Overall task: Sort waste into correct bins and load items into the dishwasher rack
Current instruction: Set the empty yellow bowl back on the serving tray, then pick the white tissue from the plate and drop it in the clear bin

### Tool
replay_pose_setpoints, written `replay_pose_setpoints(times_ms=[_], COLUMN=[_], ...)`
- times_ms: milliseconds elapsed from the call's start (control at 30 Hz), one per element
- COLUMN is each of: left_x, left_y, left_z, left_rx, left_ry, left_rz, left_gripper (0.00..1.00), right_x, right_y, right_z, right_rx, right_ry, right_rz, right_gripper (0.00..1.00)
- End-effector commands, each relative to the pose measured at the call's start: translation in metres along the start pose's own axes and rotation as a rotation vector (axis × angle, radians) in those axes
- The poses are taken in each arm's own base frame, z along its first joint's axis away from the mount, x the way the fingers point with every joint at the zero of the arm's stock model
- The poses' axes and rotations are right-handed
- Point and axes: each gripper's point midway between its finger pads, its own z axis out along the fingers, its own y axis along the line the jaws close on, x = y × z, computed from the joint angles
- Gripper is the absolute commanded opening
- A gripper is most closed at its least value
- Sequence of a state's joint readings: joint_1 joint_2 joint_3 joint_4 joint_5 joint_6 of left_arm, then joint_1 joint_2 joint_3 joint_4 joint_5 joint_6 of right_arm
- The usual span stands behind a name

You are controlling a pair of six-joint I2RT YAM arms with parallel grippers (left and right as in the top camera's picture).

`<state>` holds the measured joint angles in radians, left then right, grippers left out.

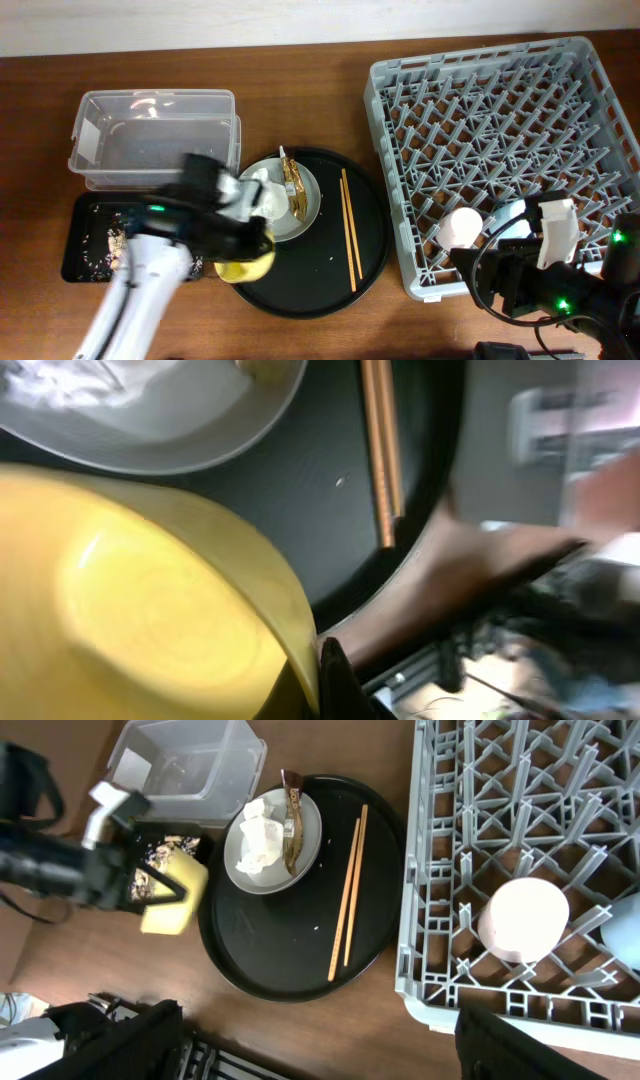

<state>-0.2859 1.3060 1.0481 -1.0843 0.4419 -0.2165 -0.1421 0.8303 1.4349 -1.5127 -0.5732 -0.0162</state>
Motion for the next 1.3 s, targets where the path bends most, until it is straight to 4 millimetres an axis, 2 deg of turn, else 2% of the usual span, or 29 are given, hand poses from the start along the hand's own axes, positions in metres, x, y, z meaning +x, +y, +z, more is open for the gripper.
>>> replay_pose_setpoints(times_ms=[0, 100, 200, 267, 300, 400, 467, 533, 633, 733, 867, 900, 967, 1067, 1167, 1233, 1267], left_x=[0.018, 0.036, 0.039, 0.035, 0.033, 0.021, 0.008, -0.016, -0.057, -0.085, -0.102, -0.104, -0.105, -0.105, -0.108, -0.108, -0.106], left_y=[0.013, 0.004, 0.0, -0.001, -0.003, -0.019, -0.029, -0.031, -0.015, 0.007, 0.038, 0.052, 0.07, 0.085, 0.086, 0.085, 0.083], left_z=[0.034, 0.063, 0.079, 0.085, 0.085, 0.072, 0.06, 0.042, 0.025, 0.032, 0.073, 0.087, 0.101, 0.115, 0.117, 0.117, 0.119], left_rx=[-0.332, -0.419, -0.479, -0.5, -0.493, -0.473, -0.476, -0.524, -0.602, -0.601, -0.527, -0.53, -0.552, -0.568, -0.566, -0.563, -0.545], left_ry=[-0.042, -0.05, -0.061, -0.082, -0.087, -0.103, -0.134, -0.22, -0.351, -0.36, -0.26, -0.226, -0.192, -0.166, -0.174, -0.175, -0.164], left_rz=[-0.08, -0.021, 0.058, 0.082, 0.089, 0.144, 0.191, 0.22, 0.229, 0.189, 0.109, 0.085, 0.054, 0.029, 0.028, 0.029, 0.029], left_gripper=[0.0, 0.0, 0.03, 0.15, 0.26, 0.62, 0.8, 0.95, 0.95, 0.95, 0.91, 0.84, 0.79, 0.68, 0.51, 0.25, 0.0], right_x=[0.002, 0.003, 0.003, 0.003, 0.003, 0.003, 0.003, 0.003, 0.003, 0.003, 0.003, 0.003, 0.003, 0.003, 0.003, 0.003, 0.003], right_y=[-0.001, -0.001, -0.001, -0.001, -0.001, -0.001, -0.002, -0.002, -0.002, -0.002, -0.002, -0.002, -0.002, -0.002, -0.002, -0.002, -0.002], right_z=[0.001, 0.001, 0.001, 0.001, 0.001, 0.001, 0.001, 0.001, 0.001, 0.001, 0.001, 0.001, 0.001, 0.001, 0.001, 0.001, 0.001], right_rx=[0.005, 0.005, 0.005, 0.005, 0.005, 0.005, 0.008, 0.009, 0.009, 0.009, 0.009, 0.009, 0.008, 0.008, 0.008, 0.008, 0.008], right_ry=[0.012, 0.015, 0.015, 0.015, 0.014, 0.015, 0.015, 0.015, 0.015, 0.015, 0.014, 0.014, 0.015, 0.015, 0.015, 0.015, 0.015], right_rz=[-0.004, -0.003, -0.003, -0.003, -0.003, -0.003, -0.003, -0.003, -0.003, -0.003, -0.003, -0.003, -0.003, -0.003, -0.003, -0.003, -0.003], right_gripper=[0.87, 0.88, 0.88, 0.88, 0.88, 0.88, 0.88, 0.88, 0.88, 0.88, 0.88, 0.88, 0.88, 0.88, 0.88, 0.88, 0.88])
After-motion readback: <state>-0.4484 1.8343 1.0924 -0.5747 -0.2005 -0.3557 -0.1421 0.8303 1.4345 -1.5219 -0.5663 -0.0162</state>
